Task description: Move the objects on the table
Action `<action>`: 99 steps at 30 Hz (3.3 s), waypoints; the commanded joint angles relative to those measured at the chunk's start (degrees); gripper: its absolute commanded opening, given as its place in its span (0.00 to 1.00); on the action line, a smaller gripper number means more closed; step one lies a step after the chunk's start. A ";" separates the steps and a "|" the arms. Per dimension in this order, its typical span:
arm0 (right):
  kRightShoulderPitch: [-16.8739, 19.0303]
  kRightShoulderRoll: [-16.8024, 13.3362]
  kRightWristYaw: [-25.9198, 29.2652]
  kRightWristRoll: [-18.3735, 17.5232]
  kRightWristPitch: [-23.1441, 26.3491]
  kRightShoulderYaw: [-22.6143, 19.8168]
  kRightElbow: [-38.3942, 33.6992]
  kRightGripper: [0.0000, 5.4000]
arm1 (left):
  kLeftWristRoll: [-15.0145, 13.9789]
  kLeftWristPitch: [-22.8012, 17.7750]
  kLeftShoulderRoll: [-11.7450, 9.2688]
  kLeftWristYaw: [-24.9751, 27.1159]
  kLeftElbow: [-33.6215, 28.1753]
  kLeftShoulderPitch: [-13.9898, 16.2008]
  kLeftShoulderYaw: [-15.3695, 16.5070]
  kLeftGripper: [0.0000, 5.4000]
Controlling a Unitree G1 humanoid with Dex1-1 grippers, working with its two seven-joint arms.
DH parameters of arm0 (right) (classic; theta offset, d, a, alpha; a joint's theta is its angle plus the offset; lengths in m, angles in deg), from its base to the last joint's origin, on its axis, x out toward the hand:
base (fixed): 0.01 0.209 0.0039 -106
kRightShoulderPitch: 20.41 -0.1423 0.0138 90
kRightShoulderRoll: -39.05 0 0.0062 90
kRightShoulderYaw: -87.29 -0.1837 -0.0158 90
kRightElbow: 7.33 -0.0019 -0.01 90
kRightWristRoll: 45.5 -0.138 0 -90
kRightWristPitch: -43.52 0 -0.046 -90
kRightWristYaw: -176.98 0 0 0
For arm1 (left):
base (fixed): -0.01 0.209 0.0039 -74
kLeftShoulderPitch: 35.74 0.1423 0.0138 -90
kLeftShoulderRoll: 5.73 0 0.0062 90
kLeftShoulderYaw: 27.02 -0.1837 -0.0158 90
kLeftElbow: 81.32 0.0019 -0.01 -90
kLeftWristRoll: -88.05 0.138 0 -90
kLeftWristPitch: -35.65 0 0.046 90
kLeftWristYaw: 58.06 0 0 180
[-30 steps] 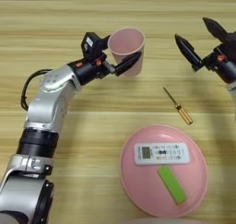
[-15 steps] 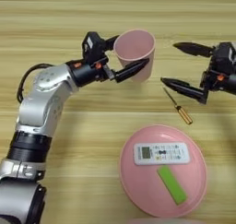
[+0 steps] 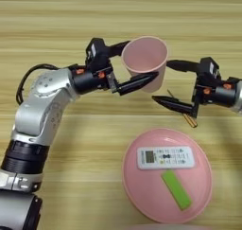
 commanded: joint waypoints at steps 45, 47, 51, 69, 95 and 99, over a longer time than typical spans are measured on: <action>-3.55 5.49 -2.12 1.17 0.38 2.65 -3.40 0.76 | 0.58 2.82 -1.18 0.78 -0.49 1.47 -2.43 0.92; -3.48 5.58 -2.07 1.16 0.46 2.52 -3.44 0.76 | 0.35 3.39 -1.33 1.37 -1.05 1.84 -2.60 0.95; -3.34 5.66 -2.09 1.04 0.44 2.30 -3.39 0.76 | -0.37 4.66 -1.57 3.05 -2.27 2.87 -2.87 1.00; -0.76 5.15 -2.42 -0.17 0.21 0.03 -3.55 0.76 | -3.71 6.71 -1.02 3.51 -4.29 3.48 -0.81 1.00; 9.11 4.88 -8.88 0.66 -2.65 -8.40 -0.09 0.76 | -0.19 17.88 6.53 -14.33 12.70 -4.12 10.08 1.00; 10.53 5.97 -15.79 3.20 -3.49 -11.13 3.06 0.76 | 2.74 22.96 8.66 -19.19 20.61 -4.51 11.59 1.00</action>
